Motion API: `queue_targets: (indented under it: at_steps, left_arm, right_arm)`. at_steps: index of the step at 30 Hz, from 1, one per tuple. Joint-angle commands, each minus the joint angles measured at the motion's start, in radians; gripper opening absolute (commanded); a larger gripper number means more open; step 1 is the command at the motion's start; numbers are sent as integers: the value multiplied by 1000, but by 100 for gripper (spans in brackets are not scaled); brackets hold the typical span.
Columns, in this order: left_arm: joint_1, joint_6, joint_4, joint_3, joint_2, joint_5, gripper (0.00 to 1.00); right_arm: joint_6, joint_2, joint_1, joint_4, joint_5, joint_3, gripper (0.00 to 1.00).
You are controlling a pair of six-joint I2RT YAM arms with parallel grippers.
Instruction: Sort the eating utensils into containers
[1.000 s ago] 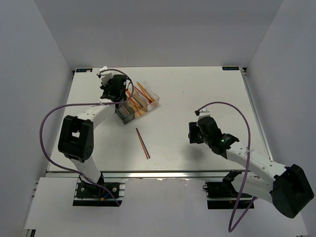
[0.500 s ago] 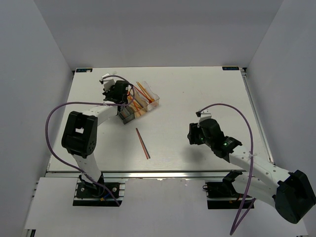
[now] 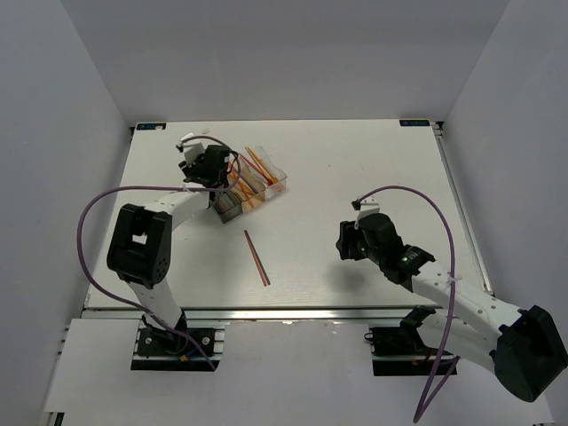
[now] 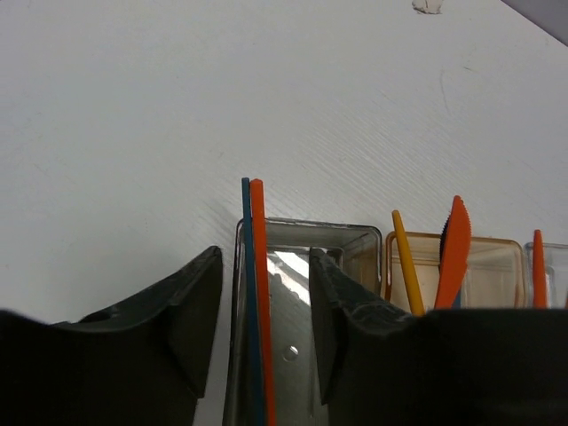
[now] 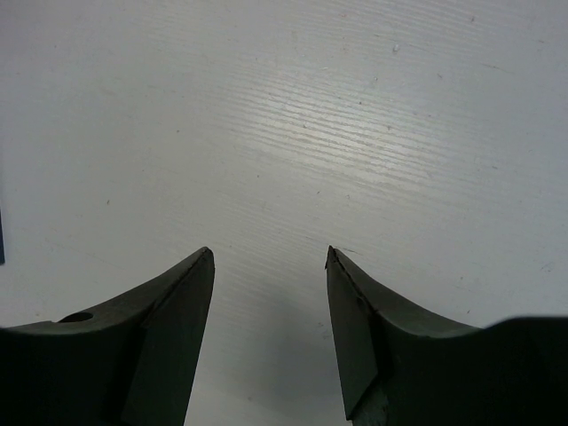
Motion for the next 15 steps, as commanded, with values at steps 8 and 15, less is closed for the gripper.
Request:
queue_targets:
  at_steps: [8, 15]
  left_arm:
    - [-100, -138, -424, 0, -317, 178, 83]
    - [-449, -392, -488, -263, -521, 228, 71]
  right_arm:
    - [-3, -1, -6, 11, -32, 23, 60]
    - [26, 8, -3, -58, -36, 71, 64]
